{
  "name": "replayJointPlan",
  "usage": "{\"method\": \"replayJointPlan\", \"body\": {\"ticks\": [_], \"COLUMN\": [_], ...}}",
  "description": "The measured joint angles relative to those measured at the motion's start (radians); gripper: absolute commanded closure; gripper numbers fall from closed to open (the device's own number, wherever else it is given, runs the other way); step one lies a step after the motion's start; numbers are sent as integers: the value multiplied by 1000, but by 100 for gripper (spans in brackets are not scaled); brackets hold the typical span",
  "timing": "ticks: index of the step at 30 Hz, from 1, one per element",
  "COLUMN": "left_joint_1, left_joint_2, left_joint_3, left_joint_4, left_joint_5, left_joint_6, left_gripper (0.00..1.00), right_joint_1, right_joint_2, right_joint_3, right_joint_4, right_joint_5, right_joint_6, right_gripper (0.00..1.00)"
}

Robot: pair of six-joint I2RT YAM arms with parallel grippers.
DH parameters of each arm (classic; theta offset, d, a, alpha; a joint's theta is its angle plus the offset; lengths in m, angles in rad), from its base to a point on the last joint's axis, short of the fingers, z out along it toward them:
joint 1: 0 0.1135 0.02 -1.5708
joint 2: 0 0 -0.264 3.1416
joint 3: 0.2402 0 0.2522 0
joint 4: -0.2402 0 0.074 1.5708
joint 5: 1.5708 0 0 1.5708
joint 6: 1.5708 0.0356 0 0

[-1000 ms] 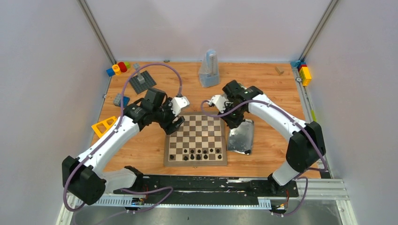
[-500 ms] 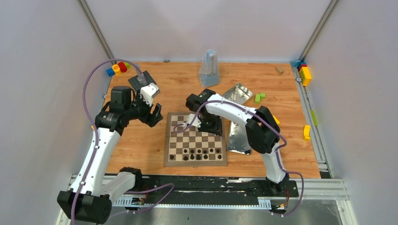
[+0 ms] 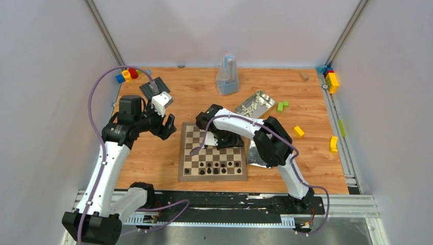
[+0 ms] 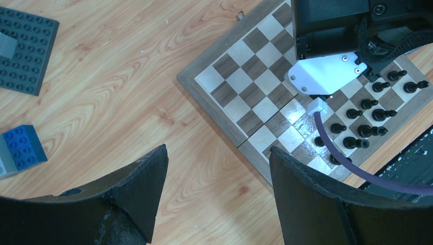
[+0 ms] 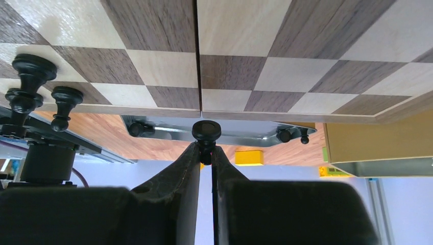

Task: Set up the chess pieces on the board
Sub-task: Place the chess piece on the chessboard.

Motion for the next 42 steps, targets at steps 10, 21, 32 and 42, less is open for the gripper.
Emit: {"method": "replayJointPlan", "body": {"ticks": [10,21,32,42], "left_joint_1": [0,0,0,0], "left_joint_2": [0,0,0,27], "left_joint_3": [-1,-11,-18,-18], "left_joint_4": [0,0,1,11], "left_joint_5": [-1,-1,13,32], "left_joint_6": [5,19,27,26], "left_gripper": [20,20,19,19], "right_joint_1": [32,38,-49,-292], "right_joint_2": [17,30,-153,-483], "right_joint_3": [32,42,-45,-387], "right_joint_4": [-6,-11,95,414], "right_joint_5": [43,45,-206,-455], "right_joint_6": [-7,0,61,163], "right_gripper": [78,69,60,58]}}
